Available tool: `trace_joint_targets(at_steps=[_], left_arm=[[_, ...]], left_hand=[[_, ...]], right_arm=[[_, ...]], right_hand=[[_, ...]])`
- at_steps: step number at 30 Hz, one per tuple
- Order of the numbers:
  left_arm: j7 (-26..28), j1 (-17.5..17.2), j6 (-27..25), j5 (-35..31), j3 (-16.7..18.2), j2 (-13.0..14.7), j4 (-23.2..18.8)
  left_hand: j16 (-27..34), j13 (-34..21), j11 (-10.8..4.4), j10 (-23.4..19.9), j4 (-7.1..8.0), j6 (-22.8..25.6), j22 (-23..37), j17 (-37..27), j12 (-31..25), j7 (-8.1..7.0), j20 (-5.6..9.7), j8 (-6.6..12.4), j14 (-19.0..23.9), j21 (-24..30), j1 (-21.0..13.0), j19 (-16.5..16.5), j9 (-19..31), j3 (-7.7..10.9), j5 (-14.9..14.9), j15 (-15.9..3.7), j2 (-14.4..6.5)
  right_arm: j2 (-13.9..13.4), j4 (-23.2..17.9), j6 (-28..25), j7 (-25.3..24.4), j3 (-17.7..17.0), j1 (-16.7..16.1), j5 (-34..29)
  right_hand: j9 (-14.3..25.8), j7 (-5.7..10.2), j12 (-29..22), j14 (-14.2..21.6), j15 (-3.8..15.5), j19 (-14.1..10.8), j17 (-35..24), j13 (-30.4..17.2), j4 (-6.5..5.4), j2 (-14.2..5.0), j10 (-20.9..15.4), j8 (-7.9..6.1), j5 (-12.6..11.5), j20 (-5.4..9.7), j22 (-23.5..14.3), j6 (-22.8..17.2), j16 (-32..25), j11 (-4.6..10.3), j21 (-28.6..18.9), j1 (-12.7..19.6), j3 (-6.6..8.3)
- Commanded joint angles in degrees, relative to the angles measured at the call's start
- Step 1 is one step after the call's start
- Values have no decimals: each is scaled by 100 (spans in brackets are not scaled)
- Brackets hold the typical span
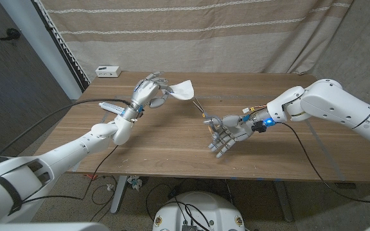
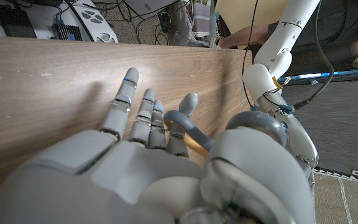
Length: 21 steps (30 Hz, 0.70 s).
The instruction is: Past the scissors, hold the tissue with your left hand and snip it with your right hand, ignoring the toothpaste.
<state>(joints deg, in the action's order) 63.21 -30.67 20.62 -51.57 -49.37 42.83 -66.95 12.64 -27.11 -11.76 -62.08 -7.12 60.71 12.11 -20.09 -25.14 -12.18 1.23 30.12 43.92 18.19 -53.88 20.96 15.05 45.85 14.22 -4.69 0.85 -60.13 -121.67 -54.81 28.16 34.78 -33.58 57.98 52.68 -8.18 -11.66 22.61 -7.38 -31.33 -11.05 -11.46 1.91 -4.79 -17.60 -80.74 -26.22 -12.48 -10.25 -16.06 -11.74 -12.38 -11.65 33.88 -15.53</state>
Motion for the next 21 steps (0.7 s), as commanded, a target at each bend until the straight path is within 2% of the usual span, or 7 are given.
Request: trace_joint_targets(at_steps=[1,21], left_arm=[[-59,1,-45,-25,-27,35,-88],[-86,0,-71,-25,-19,-8,-111]], left_hand=[[15,-26,-51,-32,-44,49,28,-20,-48,1,20,46,7,14,-75,28,8,24,21,-863,-3],[16,-66,-50,-65,-45,70,28,-54,-50,0,12,89,1,17,-82,26,11,28,33,-847,15]], right_arm=[[-40,-44,-33,-16,22,35,-45],[-36,-45,-33,88,108,126,-207]], right_hand=[[11,-314,-9,8,-9,-10,-16,-16,28,-62,-10,-20,22,1,-21,-62,9,-23,6,30,-2],[14,-322,-8,10,-4,-1,-18,-17,37,-83,-14,-22,31,0,-21,-63,7,-23,18,35,9]])
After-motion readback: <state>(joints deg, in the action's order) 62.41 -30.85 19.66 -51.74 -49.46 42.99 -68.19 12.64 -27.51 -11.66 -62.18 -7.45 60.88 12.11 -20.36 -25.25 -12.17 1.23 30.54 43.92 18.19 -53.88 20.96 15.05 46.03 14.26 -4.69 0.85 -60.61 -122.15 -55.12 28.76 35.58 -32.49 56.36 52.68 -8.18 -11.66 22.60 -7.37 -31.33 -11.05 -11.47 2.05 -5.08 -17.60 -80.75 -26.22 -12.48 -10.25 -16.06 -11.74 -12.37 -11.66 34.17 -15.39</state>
